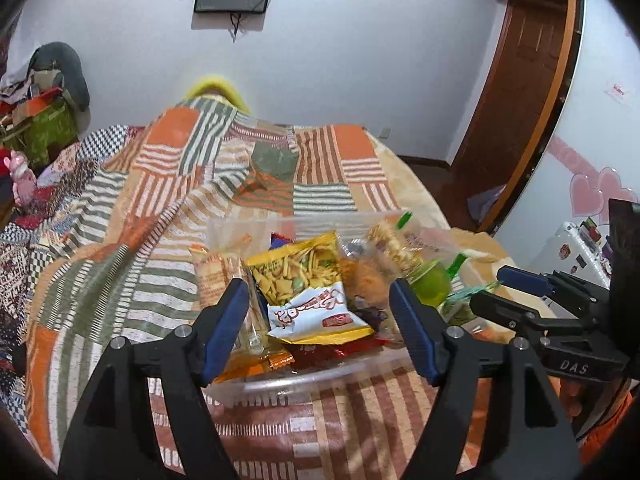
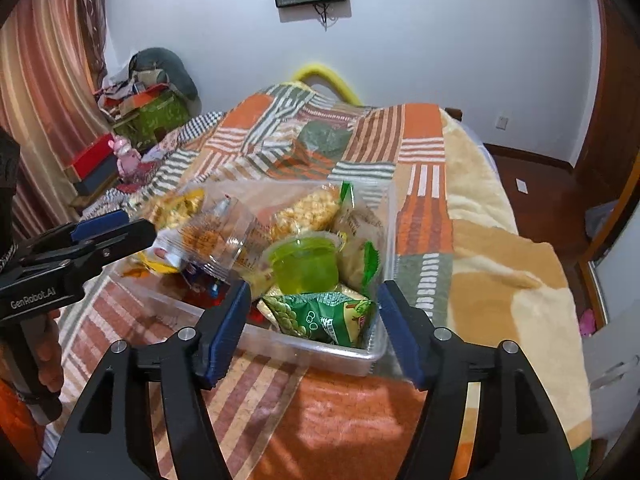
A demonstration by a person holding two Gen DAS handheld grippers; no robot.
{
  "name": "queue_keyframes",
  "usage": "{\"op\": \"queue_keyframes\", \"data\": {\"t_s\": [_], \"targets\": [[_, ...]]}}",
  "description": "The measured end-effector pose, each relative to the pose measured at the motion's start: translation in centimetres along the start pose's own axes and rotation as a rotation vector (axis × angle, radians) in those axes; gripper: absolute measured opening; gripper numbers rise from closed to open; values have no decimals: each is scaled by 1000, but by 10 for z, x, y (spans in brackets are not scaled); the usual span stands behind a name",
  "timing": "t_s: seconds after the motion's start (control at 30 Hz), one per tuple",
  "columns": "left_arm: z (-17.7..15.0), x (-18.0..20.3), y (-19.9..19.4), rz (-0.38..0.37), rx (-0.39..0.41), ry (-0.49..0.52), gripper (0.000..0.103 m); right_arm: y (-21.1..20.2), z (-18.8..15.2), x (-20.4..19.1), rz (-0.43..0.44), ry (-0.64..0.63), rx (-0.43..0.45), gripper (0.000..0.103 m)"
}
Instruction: Organize snacks
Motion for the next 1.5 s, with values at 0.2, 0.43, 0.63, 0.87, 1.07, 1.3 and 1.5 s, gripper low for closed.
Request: {"op": "queue_keyframes", "data": {"t_s": [0.2,0.43,0.63,0.87,1.07,1.3,1.5], "targets": [[0,16,-57,25,113,36,72,-48,3,-10,12,-1,102,63],[-11,35,-138,42,258,65,72,-117,1,-33,17,-31,249,63],[-27,53,-189,55,346,90,83,-168,-17,-50,26,-34,354,63],[-53,74,-229,95,430,126,102,-188,-35,-58,9,-29,404,80],[-64,80,-235,105,440,124,103,-187,-44,-64,-20,-29,419,96],[-70,78,-234,90,436,101,103,-192,-54,-66,-56,-18,447,103],[-70,75,-233,83,435,89,103,-197,-56,-65,-62,-5,461,103]]}}
Point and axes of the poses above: each gripper's, at about its wrist camera, not at the fingertips, and y roughly the way its jaws point, x to its right, z to its top, the point moved 1 cm from there along y, roughly the way its jaws point, and after that the axes turned 9 degrees about -x, right-handed, at the moved point
